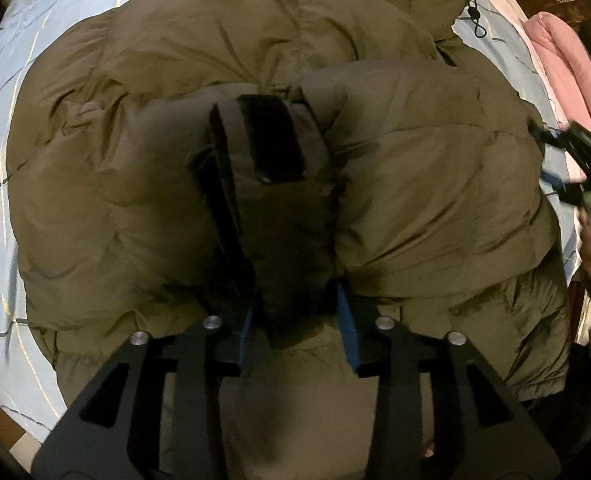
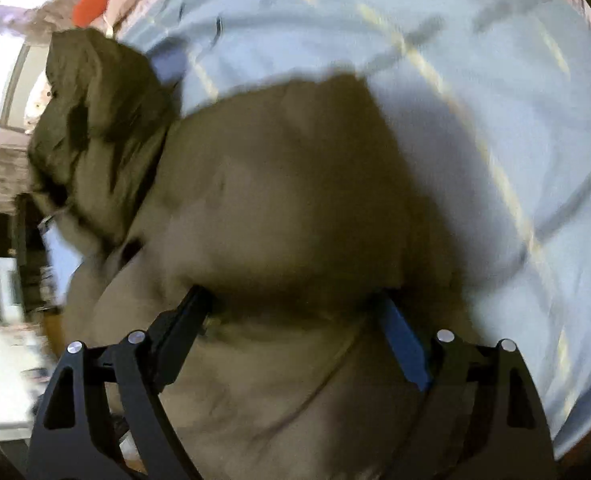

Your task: Fold large clothes

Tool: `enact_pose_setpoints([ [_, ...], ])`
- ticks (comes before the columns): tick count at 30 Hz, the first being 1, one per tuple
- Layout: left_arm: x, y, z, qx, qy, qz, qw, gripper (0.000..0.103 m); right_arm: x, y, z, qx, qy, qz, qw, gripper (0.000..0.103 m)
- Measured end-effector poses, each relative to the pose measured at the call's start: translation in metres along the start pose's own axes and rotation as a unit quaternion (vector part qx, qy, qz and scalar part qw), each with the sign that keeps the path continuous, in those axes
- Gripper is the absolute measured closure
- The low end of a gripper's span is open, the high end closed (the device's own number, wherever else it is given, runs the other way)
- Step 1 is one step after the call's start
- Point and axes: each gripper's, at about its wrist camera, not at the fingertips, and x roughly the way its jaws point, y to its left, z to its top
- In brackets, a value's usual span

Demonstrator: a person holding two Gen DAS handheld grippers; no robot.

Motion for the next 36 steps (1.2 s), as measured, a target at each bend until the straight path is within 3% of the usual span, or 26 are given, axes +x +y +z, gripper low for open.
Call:
enact_pose_setpoints([
  [5,0.000,-0.008,-0.003,0.024,-0.010,0.010,0.9996,0.058,-0.010,-0.015,0.012,0.066,-0.041,0.039,0.996,0.017],
  [7,-0.003,-0.006,-0.003,0.024,-0.010,0.017,0.9995,0.058,-0.023,-0.008,0.010,0.062,-0.040,0.038,0.997,0.017],
  [10,-0.017,0.001,-0.002,0.014,-0.011,0.021,0.9996,0.055,-0.048,0.018,-0.005,0.023,-0.008,0.090,0.996,0.017],
  [12,-0.029,0.005,-0.002,0.019,-0.025,0.067,0.9972,0.054,-0.062,0.033,-0.020,-0.011,0.012,0.098,0.995,0.017],
  [14,-0.039,0.011,-0.004,0.027,-0.051,0.168,0.9840,0.055,-0.075,0.048,-0.038,-0.043,0.030,0.086,0.995,0.017],
  [16,-0.048,0.022,-0.004,0.010,-0.066,0.192,0.9791,0.055,-0.087,0.058,-0.055,-0.081,0.027,0.089,0.992,0.017],
  [17,-0.054,0.029,-0.005,-0.002,-0.076,0.175,0.9817,0.055,-0.090,0.063,-0.064,-0.103,0.023,0.075,0.992,0.017],
  [19,-0.071,0.036,-0.007,-0.025,-0.102,0.091,0.9903,0.055,-0.090,0.071,-0.078,-0.145,0.018,0.032,0.989,0.017],
  [22,-0.075,0.021,-0.007,-0.015,-0.118,0.034,0.9923,0.055,-0.078,0.077,-0.092,-0.187,0.018,-0.012,0.982,0.017],
  [24,-0.071,0.006,-0.011,0.015,-0.114,0.005,0.9934,0.055,-0.067,0.075,-0.097,-0.200,0.036,-0.020,0.979,0.022],
  [26,-0.059,-0.017,-0.010,0.043,-0.099,-0.007,0.9941,0.052,-0.051,0.070,-0.105,-0.196,0.062,-0.042,0.978,0.043],
  [31,-0.011,-0.044,-0.006,0.066,-0.035,0.010,0.9972,0.050,-0.004,0.056,-0.123,-0.197,0.129,-0.096,0.967,0.045],
  [34,0.008,-0.043,-0.003,0.061,-0.027,0.041,0.9970,0.050,0.008,0.051,-0.116,-0.183,0.123,-0.104,0.970,0.045],
  [36,0.013,-0.037,0.005,0.038,-0.028,0.032,0.9984,0.050,0.013,0.052,-0.106,-0.170,0.108,-0.105,0.974,0.045],
])
